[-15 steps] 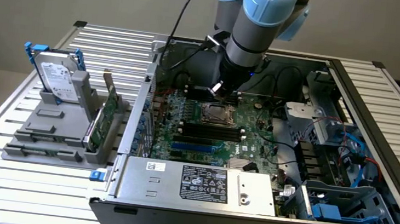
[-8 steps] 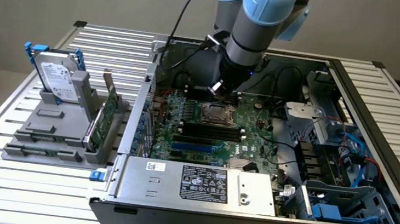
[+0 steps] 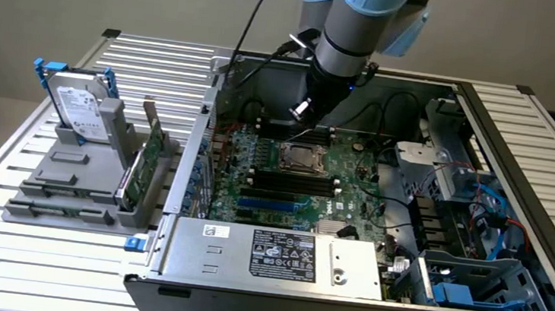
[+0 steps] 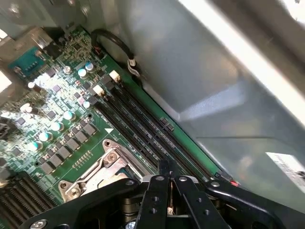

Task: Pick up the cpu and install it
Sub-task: 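Install the first cpu locking lever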

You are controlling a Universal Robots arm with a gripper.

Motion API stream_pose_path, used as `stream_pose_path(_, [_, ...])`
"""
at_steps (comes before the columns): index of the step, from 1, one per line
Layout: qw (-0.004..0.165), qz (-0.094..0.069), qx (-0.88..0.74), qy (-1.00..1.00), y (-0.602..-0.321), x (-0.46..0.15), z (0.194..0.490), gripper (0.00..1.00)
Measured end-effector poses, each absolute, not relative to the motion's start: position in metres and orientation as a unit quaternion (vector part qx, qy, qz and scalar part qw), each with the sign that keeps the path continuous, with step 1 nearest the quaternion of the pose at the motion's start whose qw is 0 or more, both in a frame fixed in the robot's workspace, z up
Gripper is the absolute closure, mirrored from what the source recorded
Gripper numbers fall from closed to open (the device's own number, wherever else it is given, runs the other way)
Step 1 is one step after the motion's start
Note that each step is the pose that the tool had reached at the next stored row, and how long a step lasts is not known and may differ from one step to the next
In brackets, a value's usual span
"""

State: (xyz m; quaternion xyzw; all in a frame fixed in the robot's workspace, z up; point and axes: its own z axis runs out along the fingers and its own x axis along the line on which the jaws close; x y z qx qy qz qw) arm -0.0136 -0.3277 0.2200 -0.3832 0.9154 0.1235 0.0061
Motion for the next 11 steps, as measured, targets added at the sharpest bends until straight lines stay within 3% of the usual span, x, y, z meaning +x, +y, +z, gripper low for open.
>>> stream_pose_path(11, [0.003, 0.125, -0.383, 0.915, -0.328, -0.034, 0.234, 0.89])
